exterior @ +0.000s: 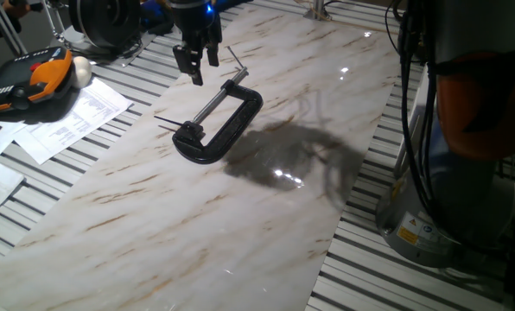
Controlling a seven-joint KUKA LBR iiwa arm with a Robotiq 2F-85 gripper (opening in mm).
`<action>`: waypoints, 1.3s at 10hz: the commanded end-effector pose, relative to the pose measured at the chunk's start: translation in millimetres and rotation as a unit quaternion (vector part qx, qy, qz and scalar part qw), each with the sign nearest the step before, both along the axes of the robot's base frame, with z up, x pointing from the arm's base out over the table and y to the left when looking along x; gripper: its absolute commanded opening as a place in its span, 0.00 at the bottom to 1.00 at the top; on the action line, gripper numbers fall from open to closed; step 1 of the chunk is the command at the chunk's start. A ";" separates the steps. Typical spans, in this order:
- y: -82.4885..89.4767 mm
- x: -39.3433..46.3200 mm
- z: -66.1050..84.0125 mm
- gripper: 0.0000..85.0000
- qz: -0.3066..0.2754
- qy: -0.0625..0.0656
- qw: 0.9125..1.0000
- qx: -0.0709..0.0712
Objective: Turn the hands of a clock
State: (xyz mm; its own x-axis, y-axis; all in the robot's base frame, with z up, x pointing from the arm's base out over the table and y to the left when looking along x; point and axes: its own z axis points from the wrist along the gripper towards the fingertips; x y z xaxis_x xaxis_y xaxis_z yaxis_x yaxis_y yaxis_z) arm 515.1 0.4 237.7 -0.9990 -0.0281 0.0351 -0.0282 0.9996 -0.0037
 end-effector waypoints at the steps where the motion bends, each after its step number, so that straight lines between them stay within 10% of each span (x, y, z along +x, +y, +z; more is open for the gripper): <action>1: -0.2 -0.1 -0.1 0.00 -0.001 0.000 1.000 0.000; 13: 3.9 8.1 -15.8 0.00 -0.018 -0.015 1.000 0.003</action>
